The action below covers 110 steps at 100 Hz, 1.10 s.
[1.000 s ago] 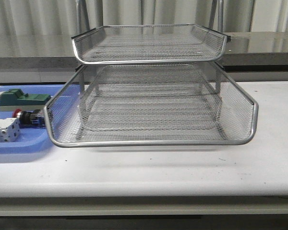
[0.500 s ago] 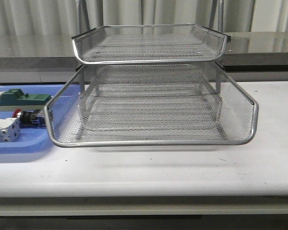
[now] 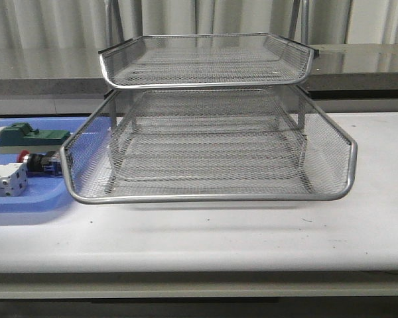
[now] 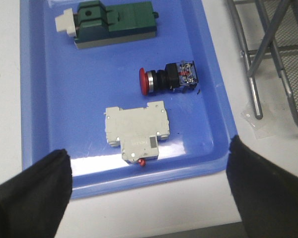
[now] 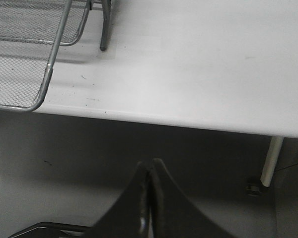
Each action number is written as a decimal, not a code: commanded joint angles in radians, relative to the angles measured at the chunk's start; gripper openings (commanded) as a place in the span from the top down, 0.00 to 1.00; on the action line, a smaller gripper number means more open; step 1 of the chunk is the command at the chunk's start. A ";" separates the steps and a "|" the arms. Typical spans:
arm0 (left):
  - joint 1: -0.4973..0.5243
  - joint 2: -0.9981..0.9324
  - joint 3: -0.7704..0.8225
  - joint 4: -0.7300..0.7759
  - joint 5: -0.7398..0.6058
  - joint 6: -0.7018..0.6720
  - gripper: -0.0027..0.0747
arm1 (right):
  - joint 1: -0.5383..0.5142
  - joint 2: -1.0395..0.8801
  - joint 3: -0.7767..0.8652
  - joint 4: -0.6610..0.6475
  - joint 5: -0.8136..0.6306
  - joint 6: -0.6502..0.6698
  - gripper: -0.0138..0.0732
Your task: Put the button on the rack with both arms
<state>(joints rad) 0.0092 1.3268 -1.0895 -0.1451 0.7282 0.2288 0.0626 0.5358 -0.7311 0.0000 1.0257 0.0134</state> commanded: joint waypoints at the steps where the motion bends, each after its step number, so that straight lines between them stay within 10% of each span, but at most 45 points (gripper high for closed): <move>1: 0.001 0.038 -0.124 -0.020 0.036 0.049 0.19 | 0.000 0.002 -0.034 -0.006 -0.054 -0.003 0.92; 66: -0.139 0.624 -0.725 -0.015 0.355 0.787 0.19 | 0.000 0.002 -0.034 -0.006 -0.054 -0.003 0.92; 110: -0.143 0.756 -0.725 0.038 0.294 0.867 0.19 | 0.000 0.002 -0.034 -0.006 -0.054 -0.003 0.92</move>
<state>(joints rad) -0.1299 2.1221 -1.7829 -0.1040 1.0604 1.0932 0.0626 0.5358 -0.7311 0.0000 1.0257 0.0134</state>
